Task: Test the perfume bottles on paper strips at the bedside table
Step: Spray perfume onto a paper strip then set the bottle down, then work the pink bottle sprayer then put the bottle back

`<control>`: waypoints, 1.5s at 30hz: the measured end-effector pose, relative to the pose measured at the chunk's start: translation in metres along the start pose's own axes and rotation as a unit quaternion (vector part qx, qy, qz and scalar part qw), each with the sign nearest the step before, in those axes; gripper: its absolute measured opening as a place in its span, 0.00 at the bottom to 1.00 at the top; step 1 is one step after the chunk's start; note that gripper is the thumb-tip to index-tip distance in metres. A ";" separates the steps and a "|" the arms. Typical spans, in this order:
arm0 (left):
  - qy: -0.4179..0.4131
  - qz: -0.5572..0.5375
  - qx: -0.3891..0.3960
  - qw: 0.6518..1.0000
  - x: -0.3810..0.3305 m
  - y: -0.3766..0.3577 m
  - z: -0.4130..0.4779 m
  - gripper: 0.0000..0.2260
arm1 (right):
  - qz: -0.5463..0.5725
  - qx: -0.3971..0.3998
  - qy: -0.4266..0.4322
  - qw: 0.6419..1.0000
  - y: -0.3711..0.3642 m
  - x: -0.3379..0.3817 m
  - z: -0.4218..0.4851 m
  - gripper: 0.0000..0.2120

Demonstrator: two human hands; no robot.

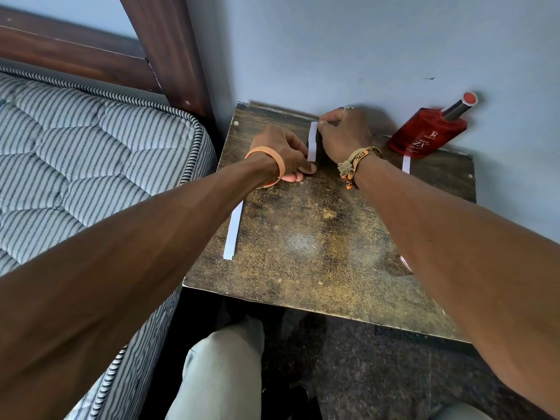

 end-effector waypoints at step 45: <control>-0.187 0.173 -0.069 0.965 -0.072 -0.113 -0.214 0.21 | 0.015 -0.059 -0.023 0.998 0.257 -0.046 -0.201 0.11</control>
Point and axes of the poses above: each hand's wrist, its own z-axis towards the middle knuckle, its own y-axis out of the back of the hand, x = y × z, the point moved 5 cm from there along z, towards the middle knuckle, and after that the axes turned 10 degrees about z, right-handed, at the moved point
